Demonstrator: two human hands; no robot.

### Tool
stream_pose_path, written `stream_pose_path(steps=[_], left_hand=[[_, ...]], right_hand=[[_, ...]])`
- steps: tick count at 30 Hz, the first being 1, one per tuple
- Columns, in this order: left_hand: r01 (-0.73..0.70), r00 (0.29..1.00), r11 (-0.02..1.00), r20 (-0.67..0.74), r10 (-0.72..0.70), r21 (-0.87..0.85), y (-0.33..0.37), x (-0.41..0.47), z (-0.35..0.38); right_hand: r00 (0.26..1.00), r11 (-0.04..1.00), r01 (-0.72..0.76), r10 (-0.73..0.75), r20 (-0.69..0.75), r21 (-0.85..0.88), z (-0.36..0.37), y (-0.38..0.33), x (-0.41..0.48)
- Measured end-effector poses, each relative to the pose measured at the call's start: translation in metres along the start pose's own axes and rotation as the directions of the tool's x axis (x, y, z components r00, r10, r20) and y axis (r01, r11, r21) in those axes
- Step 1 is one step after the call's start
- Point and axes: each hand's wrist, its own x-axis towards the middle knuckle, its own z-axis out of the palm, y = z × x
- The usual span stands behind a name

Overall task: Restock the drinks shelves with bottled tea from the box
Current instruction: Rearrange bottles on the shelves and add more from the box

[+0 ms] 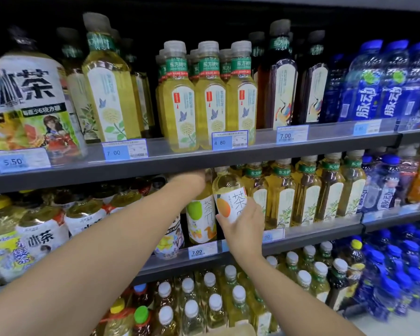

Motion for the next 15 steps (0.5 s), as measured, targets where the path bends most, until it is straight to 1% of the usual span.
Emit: stream_pose_path(steps=[3, 6, 8, 11, 15], left_hand=[[-0.067, 0.997, 0.997, 0.044, 0.065, 0.033, -0.009, -0.005, -0.007], [-0.097, 0.991, 0.995, 0.098, 0.094, 0.025, -0.021, -0.009, -0.011], [-0.111, 0.987, 0.993, 0.117, 0.108, 0.024, -0.025, -0.012, -0.014], [-0.127, 0.986, 0.991, 0.113, 0.124, 0.028, -0.026, -0.014, -0.015], [-0.109, 0.993, 0.990, 0.050, 0.105, 0.088, -0.029, -0.015, -0.010]], right_hand=[[1.000, 0.999, -0.027, 0.027, 0.006, 0.040, 0.001, -0.001, 0.013], [0.997, 0.993, -0.068, 0.066, 0.027, 0.100, -0.001, -0.003, 0.025], [0.997, 0.989, -0.075, 0.074, 0.009, 0.130, 0.000, -0.007, 0.031], [0.998, 0.992, -0.063, 0.065, -0.015, 0.106, 0.006, -0.013, 0.032], [0.999, 0.992, -0.041, 0.042, -0.001, 0.123, 0.027, -0.015, 0.022]])
